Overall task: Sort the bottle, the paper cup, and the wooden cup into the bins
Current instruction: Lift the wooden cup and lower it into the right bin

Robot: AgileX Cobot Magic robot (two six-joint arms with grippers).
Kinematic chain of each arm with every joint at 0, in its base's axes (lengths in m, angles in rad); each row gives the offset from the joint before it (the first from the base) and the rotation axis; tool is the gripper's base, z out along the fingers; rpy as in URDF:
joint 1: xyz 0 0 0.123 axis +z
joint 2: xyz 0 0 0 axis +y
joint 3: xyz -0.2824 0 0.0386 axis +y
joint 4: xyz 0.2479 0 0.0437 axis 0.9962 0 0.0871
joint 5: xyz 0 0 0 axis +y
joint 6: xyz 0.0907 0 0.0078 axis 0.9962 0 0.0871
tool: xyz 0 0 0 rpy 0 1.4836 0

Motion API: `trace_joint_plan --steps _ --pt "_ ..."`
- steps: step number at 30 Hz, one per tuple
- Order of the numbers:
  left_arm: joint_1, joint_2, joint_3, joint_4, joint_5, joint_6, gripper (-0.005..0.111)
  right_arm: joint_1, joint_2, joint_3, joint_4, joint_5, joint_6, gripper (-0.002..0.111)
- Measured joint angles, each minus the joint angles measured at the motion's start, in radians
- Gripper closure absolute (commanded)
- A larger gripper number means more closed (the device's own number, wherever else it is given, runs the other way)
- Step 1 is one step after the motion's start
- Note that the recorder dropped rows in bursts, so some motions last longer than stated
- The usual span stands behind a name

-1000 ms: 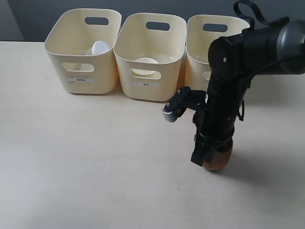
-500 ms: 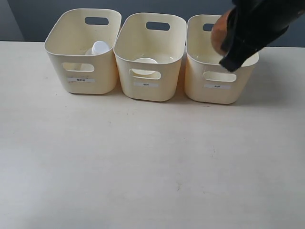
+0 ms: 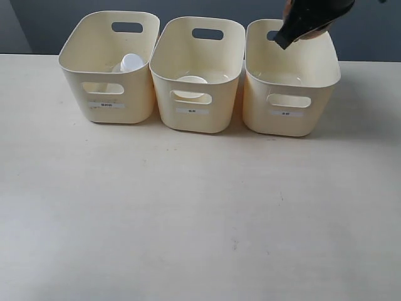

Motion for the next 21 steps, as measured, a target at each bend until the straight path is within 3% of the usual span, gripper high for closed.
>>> trace_joint_plan --steps 10,21 --pt "0.000 0.000 0.000 0.000 0.000 0.000 0.107 -0.104 0.232 -0.172 0.194 -0.041 -0.167 0.109" --pt "0.000 0.000 0.000 0.000 0.000 0.000 0.107 -0.140 0.482 -0.423 0.261 0.104 -0.238 0.109"
